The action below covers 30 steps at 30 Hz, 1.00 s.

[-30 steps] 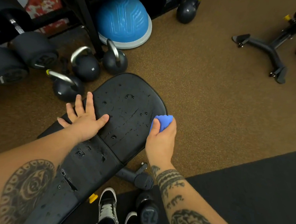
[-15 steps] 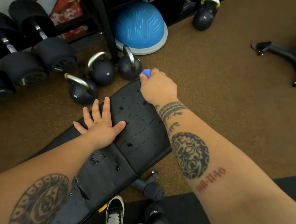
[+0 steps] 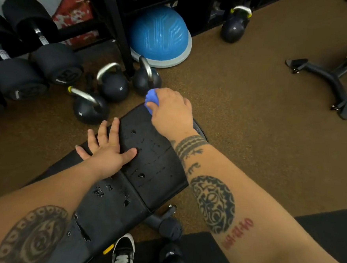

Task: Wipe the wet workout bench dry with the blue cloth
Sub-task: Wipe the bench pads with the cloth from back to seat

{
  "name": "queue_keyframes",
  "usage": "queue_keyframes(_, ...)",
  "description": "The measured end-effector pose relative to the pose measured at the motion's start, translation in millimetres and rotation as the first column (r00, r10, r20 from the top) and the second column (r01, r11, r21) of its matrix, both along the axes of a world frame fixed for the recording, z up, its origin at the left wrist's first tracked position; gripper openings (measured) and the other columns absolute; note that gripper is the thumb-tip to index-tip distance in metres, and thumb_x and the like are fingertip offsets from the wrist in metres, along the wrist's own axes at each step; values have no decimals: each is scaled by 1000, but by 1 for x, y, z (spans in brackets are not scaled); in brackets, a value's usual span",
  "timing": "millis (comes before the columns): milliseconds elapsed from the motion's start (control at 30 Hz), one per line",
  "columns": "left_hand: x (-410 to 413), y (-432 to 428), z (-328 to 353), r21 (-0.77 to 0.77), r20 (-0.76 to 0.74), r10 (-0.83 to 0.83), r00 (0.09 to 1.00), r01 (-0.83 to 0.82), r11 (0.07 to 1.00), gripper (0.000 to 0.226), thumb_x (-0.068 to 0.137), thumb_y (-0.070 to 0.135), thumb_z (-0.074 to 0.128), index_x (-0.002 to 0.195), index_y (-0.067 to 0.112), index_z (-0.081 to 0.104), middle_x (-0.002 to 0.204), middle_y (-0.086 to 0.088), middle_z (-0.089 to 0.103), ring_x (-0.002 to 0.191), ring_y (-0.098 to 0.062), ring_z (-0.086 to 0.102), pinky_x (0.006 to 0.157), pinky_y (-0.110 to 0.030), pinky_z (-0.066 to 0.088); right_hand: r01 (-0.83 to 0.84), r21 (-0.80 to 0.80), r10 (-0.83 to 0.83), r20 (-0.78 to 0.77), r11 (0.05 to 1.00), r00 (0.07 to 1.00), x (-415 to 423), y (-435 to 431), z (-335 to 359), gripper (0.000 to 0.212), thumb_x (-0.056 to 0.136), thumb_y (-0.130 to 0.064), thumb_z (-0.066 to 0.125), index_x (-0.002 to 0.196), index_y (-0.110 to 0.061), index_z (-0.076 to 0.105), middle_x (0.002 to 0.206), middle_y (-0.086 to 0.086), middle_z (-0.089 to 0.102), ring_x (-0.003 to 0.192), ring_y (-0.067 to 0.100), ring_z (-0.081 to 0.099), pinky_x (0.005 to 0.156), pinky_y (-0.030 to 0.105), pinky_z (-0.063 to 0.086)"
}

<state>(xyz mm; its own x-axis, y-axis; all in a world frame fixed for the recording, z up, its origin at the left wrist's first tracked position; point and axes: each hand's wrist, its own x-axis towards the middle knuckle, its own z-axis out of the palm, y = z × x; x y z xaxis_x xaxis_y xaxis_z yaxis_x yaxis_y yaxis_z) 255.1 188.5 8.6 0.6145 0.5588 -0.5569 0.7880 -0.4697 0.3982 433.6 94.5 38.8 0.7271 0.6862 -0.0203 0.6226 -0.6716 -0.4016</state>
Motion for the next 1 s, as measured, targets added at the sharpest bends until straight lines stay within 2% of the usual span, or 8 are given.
queue_keyframes(167, 0, 0, 1, 4, -29, -25, 999, 25, 1000, 99, 88, 66, 52, 146, 50, -28, 159, 11, -35, 147, -30, -31, 112, -65, -16, 375, 64, -353, -225, 925, 908, -14, -73, -5, 43, 100, -46, 47, 130, -15, 51, 126, 9, 58, 113, 30, 57, 93, 47, 48)
queue_keyframes(333, 2, -1, 4, -6, -55, -26, 998, 25, 1000, 99, 89, 66, 50, 146, 49, -29, 158, 10, -36, 146, -31, -31, 112, -66, -16, 478, 42, -458, -221, 877, 861, -79, -131, -2, 59, 102, -40, 46, 152, -11, 30, 141, 9, 46, 122, 28, 50, 97, 43, 47)
queue_keyframes(433, 2, -2, 4, 3, -59, -20, 998, 21, 1000, 99, 89, 66, 50, 146, 48, -29, 159, 10, -36, 146, -31, -31, 113, -67, -15, 498, -36, -499, -92, 866, 862, -76, -141, 3, 52, 102, -37, 46, 144, -7, 41, 131, 14, 52, 115, 34, 55, 93, 48, 46)
queue_keyframes(500, 1, -2, 4, 1, -60, -25, 998, 25, 1000, 98, 90, 66, 49, 146, 48, -29, 159, 10, -36, 146, -31, -31, 113, -66, -16, 483, 37, -483, -16, 875, 875, -54, -126, 6, 47, 100, -36, 48, 139, -8, 47, 133, 13, 54, 120, 36, 52, 97, 49, 42)
queue_keyframes(600, 1, -2, 2, 6, -49, -30, 998, 30, 1000, 97, 90, 66, 48, 147, 49, -27, 159, 10, -35, 147, -31, -31, 112, -65, -16, 210, -4, -209, 82, 978, 974, -46, -95, -3, 50, 101, -35, 47, 147, -16, 42, 157, 4, 37, 149, 33, 25, 119, 52, 22)
queue_keyframes(767, 2, -2, 2, 15, -44, -28, 999, 29, 999, 97, 89, 67, 49, 148, 48, -26, 160, 10, -33, 148, -30, -29, 113, -66, -15, -63, -66, 72, 142, 996, 987, -110, -145, -22, 54, 101, -37, 41, 152, -20, 38, 162, -2, 32, 154, 22, 14, 123, 52, 14)
queue_keyframes(833, 2, -2, 2, 20, -48, -23, 999, 24, 1000, 97, 89, 66, 49, 148, 48, -26, 160, 10, -33, 148, -30, -29, 113, -66, -15, -46, -76, 56, 134, 996, 989, -115, -155, -27, 56, 101, -40, 35, 154, -20, 34, 164, -2, 27, 154, 19, 11, 123, 54, 15)
queue_keyframes(1000, 1, -1, 0, 33, -39, -31, 999, 32, 999, 97, 90, 66, 49, 148, 48, -26, 160, 10, -33, 147, -31, -29, 112, -66, -16, 253, -69, -242, 130, 965, 961, -67, -71, -21, 61, 104, -40, 36, 156, -12, 23, 166, 8, 18, 154, 30, 8, 124, 52, 5)
